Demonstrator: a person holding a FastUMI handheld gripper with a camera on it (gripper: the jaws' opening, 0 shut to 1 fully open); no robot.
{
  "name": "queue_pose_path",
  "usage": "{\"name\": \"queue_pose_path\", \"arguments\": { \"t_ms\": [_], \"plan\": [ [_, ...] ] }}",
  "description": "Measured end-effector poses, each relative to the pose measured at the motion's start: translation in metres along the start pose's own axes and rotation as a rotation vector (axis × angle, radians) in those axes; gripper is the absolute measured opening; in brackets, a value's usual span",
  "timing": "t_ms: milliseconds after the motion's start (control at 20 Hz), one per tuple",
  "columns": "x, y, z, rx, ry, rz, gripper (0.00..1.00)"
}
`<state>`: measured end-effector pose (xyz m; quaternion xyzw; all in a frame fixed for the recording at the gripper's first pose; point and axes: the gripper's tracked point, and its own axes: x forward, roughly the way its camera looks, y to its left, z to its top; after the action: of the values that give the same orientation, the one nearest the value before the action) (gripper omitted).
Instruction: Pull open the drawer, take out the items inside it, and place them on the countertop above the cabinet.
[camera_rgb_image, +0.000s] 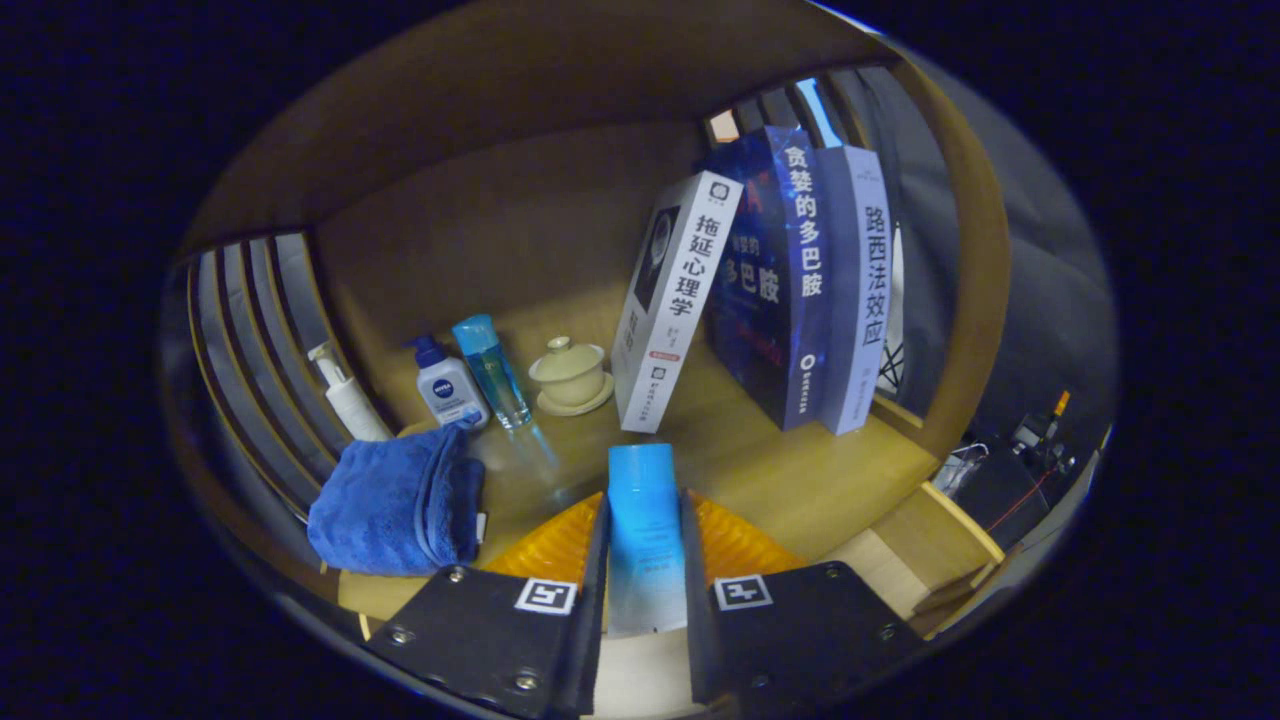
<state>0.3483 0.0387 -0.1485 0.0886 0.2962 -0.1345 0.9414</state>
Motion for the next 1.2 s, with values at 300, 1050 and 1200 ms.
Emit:
{"name": "queue_pose_path", "arguments": {
  "t_ms": [300, 1050, 1200],
  "plan": [
    [0.027, 0.010, -0.025, -0.008, 0.060, 0.025, 0.36],
    [0.045, 0.014, -0.032, 0.044, 0.060, -0.064, 0.46],
    [0.042, 0.020, -0.022, 0.017, 0.030, -0.065, 0.59]
  ]
}}
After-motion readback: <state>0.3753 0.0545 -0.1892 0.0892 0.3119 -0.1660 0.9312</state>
